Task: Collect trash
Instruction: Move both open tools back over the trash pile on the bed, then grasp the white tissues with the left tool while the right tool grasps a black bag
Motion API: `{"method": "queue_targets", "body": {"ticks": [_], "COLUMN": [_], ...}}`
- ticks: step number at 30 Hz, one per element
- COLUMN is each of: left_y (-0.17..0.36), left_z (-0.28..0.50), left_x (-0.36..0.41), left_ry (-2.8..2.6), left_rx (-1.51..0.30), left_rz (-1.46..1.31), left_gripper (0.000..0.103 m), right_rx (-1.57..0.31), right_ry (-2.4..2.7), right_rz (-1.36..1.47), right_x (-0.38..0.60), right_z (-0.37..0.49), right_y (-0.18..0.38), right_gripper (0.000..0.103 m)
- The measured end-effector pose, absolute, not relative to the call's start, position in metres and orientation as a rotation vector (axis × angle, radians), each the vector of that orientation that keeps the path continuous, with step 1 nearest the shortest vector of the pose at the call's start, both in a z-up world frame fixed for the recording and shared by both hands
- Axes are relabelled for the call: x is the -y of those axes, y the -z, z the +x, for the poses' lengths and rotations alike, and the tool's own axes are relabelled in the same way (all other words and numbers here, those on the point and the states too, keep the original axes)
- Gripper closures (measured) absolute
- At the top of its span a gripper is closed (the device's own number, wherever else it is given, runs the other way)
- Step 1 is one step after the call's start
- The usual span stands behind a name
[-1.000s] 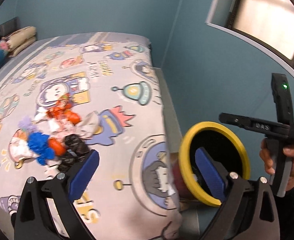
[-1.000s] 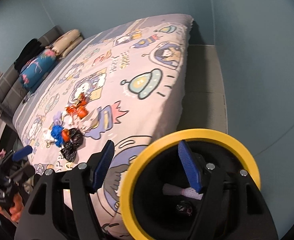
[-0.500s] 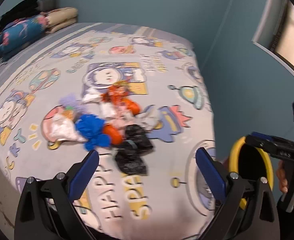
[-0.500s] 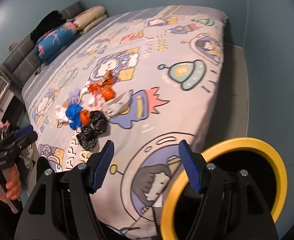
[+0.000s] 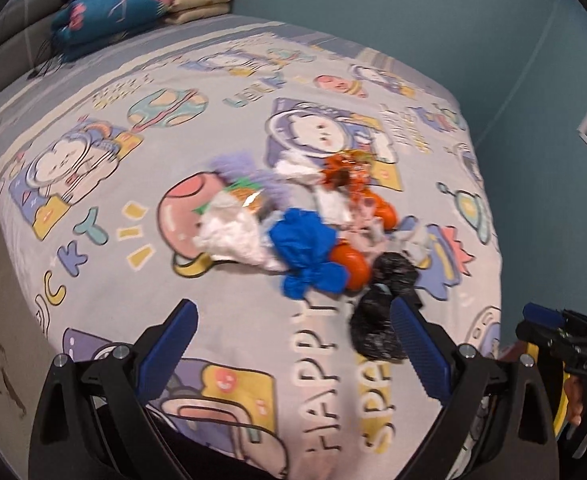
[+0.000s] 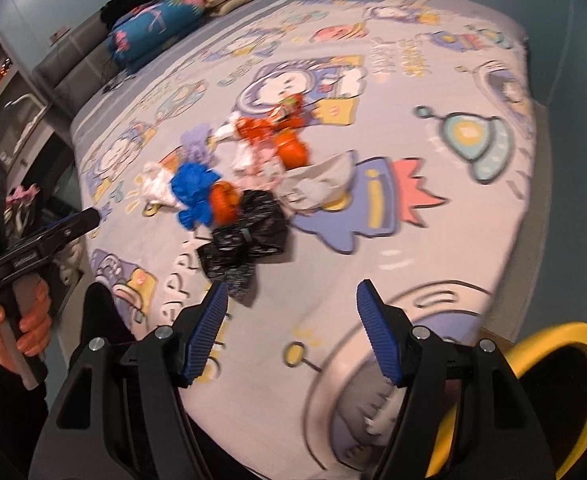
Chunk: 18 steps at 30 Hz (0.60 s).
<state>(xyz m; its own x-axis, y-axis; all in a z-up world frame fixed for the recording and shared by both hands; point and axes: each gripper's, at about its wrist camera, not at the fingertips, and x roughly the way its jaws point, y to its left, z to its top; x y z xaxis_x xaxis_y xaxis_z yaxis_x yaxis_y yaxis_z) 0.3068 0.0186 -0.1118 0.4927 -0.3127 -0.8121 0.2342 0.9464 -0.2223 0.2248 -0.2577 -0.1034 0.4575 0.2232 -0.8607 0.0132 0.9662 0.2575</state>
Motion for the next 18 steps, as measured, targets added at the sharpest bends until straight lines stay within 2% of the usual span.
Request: {"method": "queue_targets", "body": {"ticks": [18], "left_y": [0.174], "left_z": [0.380], "left_x": [-0.063], "left_ry": [0.232], "left_rx": [-1.119], "left_rz": [-0.180], "left_gripper": [0.010], "right_rx": [-1.254], "right_ry": [-0.127], "right_rz": [0.190], "right_x": [0.217], "right_z": [0.306], "right_y": [0.169], "right_gripper": [0.039]}}
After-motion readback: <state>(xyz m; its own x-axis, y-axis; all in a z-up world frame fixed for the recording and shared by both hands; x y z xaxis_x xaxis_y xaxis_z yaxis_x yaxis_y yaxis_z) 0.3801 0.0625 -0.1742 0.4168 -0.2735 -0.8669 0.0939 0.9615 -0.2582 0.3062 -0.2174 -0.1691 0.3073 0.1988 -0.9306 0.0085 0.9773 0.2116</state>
